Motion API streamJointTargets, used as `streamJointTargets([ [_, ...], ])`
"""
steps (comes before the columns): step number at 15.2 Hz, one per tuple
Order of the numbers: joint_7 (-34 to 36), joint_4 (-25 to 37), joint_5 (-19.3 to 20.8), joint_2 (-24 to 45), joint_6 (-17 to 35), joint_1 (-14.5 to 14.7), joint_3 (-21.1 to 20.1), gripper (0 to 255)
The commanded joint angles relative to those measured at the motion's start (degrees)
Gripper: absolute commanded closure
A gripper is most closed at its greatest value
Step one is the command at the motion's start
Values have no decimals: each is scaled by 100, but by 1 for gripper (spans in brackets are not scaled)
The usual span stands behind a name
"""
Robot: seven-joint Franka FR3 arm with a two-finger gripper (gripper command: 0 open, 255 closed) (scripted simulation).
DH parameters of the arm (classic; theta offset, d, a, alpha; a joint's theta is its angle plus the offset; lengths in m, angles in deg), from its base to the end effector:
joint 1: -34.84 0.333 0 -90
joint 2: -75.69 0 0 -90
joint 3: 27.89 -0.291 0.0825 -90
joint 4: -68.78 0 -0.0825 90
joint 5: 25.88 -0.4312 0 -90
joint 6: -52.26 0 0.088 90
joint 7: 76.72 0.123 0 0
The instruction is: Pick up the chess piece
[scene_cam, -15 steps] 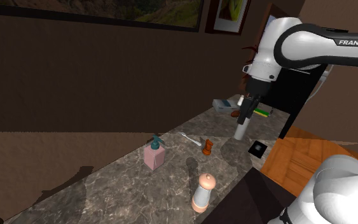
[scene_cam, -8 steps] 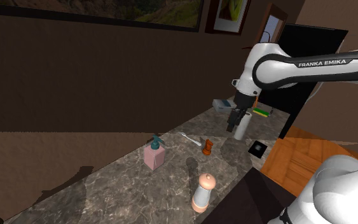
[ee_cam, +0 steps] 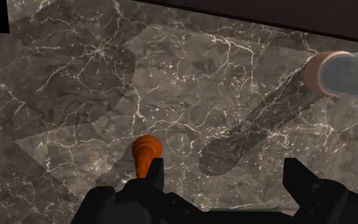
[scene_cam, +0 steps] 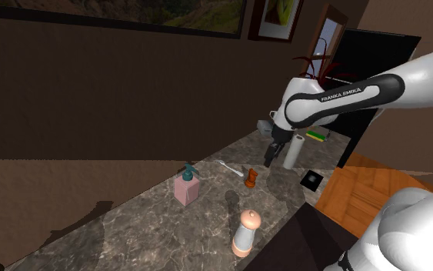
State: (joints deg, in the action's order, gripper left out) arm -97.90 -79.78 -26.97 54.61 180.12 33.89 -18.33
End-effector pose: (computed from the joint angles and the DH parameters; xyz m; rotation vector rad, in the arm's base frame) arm 0.4471 -0.0758 0.3128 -3.0566 -0.2843 -0.0331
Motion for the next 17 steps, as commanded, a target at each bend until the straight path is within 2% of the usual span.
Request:
streamJointTargets([
  [1, -191, 91, -35, 499, 466, 13, 98, 0],
  [6, -744, 413, -294, 1664, 1393, 40, 303, 0],
  [12, -1566, 1093, -925, 3110, 2231, -66, 323, 0],
  [17, -1808, 1195, -1191, 3564, 2579, -161, 206, 0],
])
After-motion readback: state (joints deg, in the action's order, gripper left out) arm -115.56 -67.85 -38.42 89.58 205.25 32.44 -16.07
